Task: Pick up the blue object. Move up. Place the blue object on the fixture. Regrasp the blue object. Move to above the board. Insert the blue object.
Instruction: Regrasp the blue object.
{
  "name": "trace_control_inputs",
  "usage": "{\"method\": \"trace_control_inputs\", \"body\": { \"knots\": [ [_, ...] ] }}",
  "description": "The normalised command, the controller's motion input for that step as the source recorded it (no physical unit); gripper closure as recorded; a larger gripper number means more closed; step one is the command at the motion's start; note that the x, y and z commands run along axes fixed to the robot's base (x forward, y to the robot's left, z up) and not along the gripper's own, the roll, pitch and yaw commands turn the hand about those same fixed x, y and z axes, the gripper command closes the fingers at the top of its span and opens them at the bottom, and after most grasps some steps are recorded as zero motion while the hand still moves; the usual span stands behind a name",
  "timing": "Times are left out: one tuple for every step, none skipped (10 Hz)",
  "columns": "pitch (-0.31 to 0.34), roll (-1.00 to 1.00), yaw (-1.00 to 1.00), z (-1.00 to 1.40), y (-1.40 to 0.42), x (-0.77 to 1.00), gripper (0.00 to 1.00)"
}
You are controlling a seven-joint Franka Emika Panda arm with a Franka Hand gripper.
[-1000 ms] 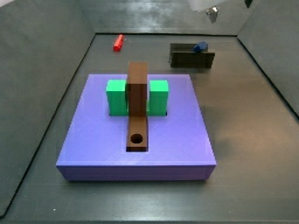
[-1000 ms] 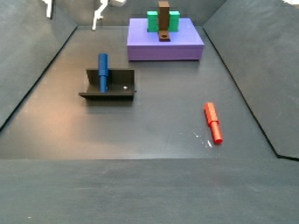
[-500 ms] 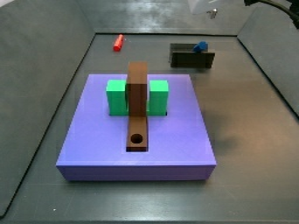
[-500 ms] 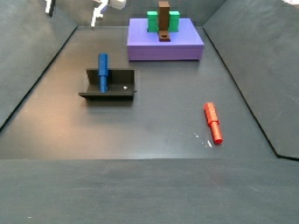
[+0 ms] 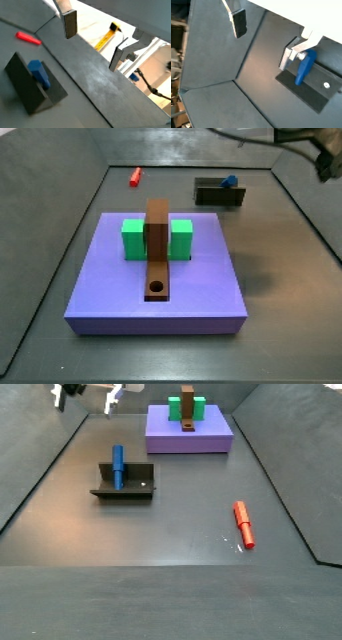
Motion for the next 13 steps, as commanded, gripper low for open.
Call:
{"method": "trace_control_inputs", "body": {
  "knots": [
    [0.054, -0.06, 0.00, -0.28, 0.00, -0.10, 0.00],
    [0.000, -0.43, 0.04, -0.46, 0.00, -0.22, 0.00],
    [0.000, -0.73, 0.16, -0.40, 0.00, -0.33, 0.00],
    [0.000, -0.55, 0.28, -0.34, 0.04, -0.38, 0.00],
    [0.000, -0.35, 0.23, -0.37, 0.02, -0.31, 0.00],
    [0.000, -0.23, 0.18, -0.37, 0.00, -0.31, 0.00],
    [0.000, -0.25, 0.13, -0.38, 0.00, -0.16, 0.00],
    [-0.020, -0.20, 0.01, -0.38, 0.00, -0.01, 0.00],
    [-0.054, -0.06, 0.00, -0.31, 0.02, -0.01, 0.00],
    [-0.051, 0.00, 0.00, -0.36, 0.11, -0.11, 0.00],
    [-0.023, -0.03, 0.01, -0.36, 0.12, -0.12, 0.00],
    [-0.043, -0.16, 0.00, -0.31, 0.08, -0.25, 0.00],
    [0.000, -0.07, 0.00, -0.25, 0.00, -0.07, 0.00]
  ]
}}
